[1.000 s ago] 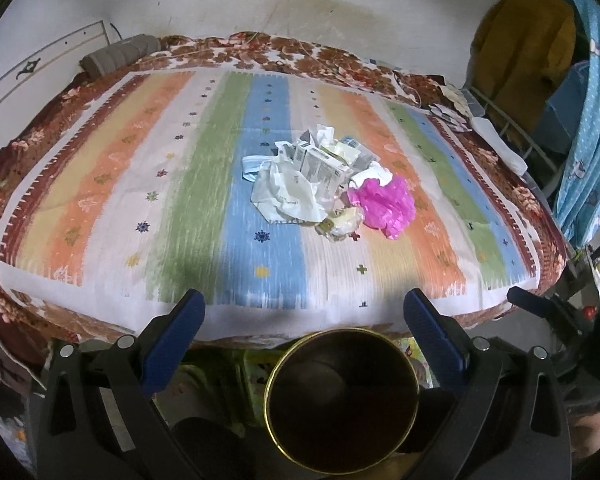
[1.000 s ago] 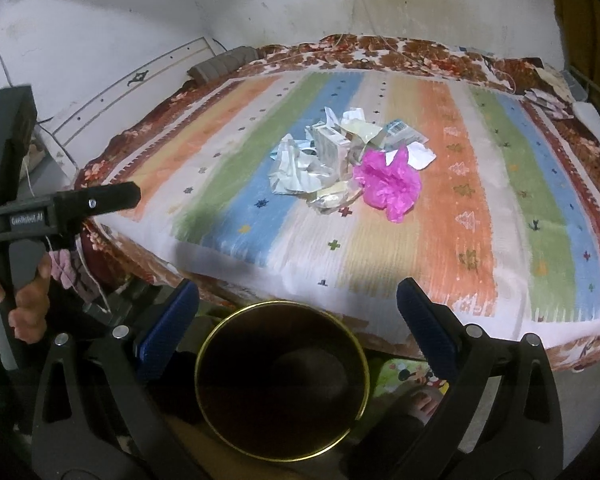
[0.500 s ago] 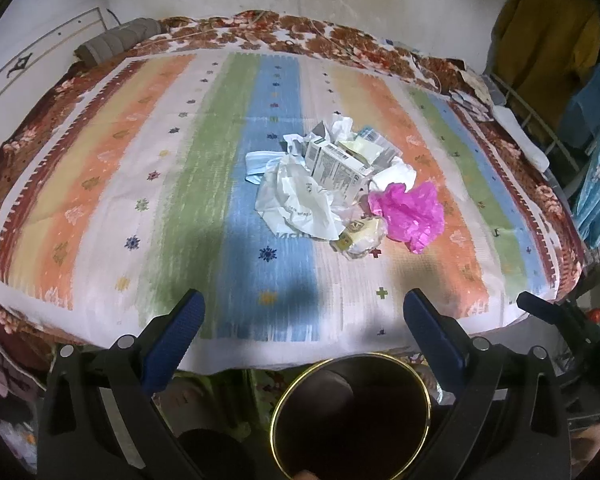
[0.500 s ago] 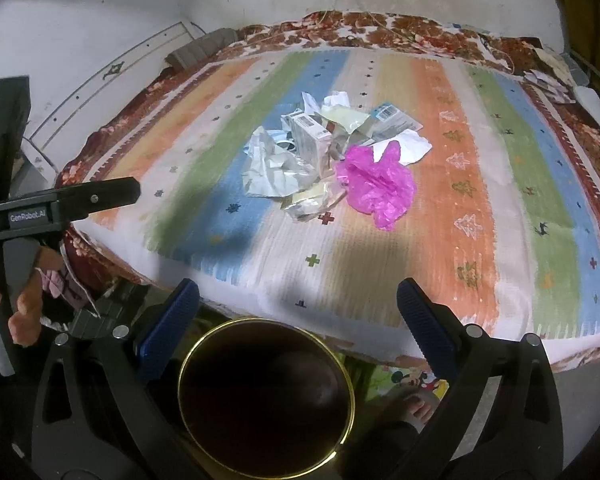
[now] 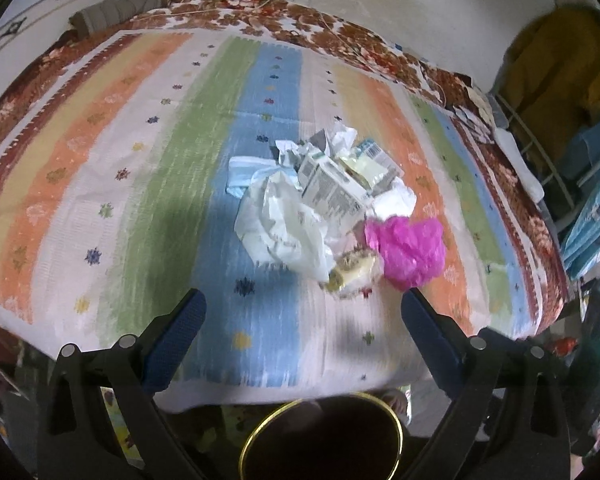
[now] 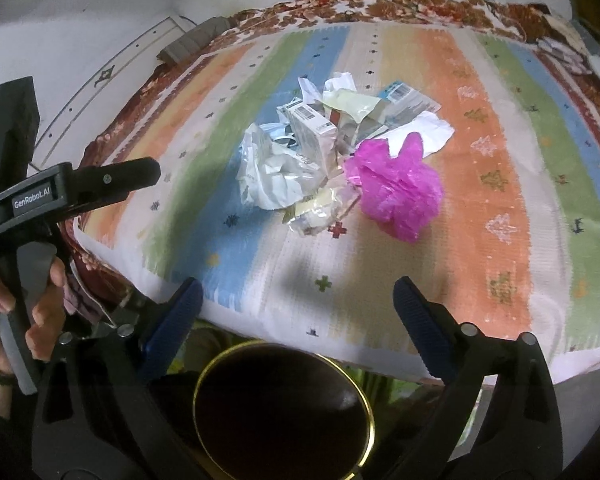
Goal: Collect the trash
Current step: 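Move both tools toward the trash pile on the bed, then grasp the white plastic bag with left tool while right grasps clear wrapper, then carry the white bag and clear wrapper in both tools over the bin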
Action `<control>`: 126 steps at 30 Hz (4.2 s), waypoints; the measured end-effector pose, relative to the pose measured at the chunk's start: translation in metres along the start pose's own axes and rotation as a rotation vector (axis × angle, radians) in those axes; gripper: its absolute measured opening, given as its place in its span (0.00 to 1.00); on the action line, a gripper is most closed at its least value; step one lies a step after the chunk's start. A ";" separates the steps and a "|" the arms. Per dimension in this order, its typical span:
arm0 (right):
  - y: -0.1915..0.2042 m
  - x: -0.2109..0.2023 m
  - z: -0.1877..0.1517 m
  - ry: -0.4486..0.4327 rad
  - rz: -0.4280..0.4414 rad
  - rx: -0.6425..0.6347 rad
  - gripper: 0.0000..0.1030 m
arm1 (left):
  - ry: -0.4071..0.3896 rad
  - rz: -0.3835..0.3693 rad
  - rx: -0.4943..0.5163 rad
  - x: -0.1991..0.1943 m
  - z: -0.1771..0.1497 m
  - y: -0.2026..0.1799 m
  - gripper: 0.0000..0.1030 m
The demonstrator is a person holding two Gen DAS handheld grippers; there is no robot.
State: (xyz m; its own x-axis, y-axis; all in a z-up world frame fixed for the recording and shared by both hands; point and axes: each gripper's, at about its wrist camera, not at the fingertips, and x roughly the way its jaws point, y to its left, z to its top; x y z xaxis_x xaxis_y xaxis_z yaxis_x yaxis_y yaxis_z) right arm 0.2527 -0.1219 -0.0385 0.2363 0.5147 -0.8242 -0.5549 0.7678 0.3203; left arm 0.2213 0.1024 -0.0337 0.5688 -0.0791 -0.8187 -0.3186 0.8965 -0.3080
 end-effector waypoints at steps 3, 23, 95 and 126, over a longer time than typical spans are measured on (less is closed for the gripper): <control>-0.006 0.013 0.009 0.014 0.015 0.032 0.88 | 0.005 -0.002 -0.012 0.011 0.008 0.003 0.91; -0.036 0.096 0.046 0.083 0.080 0.226 0.74 | 0.066 -0.046 -0.135 0.076 0.048 0.019 0.69; 0.056 -0.024 -0.006 -0.113 -0.097 -0.205 0.10 | -0.028 -0.018 0.015 -0.057 -0.012 -0.003 0.01; 0.054 -0.073 -0.111 -0.082 -0.072 -0.203 0.11 | 0.040 0.084 0.184 -0.069 -0.123 -0.033 0.01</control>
State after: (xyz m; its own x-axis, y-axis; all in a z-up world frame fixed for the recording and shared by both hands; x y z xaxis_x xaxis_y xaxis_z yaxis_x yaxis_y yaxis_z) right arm 0.1167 -0.1603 -0.0127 0.3405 0.4973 -0.7980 -0.6818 0.7150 0.1546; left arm 0.0993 0.0250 -0.0272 0.5144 -0.0143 -0.8574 -0.2174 0.9650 -0.1466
